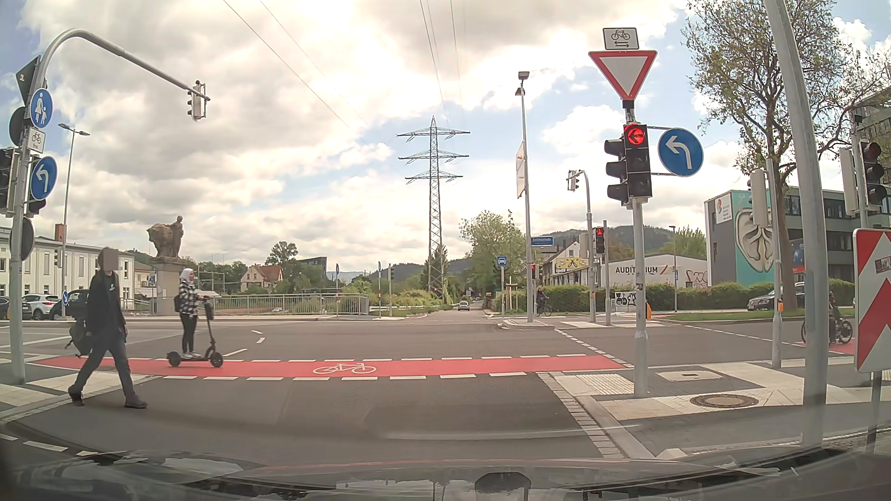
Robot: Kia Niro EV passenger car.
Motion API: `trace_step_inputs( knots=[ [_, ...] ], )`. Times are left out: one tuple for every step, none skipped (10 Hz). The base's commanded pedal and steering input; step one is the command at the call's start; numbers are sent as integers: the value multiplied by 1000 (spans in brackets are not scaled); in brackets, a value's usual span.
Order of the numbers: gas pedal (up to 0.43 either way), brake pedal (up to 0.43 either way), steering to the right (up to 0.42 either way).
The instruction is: Follow the waypoints while adhering to traffic rules and regulations
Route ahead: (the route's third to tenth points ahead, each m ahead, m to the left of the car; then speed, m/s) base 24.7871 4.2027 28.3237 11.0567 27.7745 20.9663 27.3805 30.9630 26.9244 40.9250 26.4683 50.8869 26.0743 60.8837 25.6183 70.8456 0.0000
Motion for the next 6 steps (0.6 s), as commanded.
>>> trace_step_inputs(
  knots=[
    [0, 262, -4],
    [0, 262, -4],
    [0, 262, -4],
    [0, 262, -4],
    [0, 262, -4],
    [0, 262, -4]
  ],
)
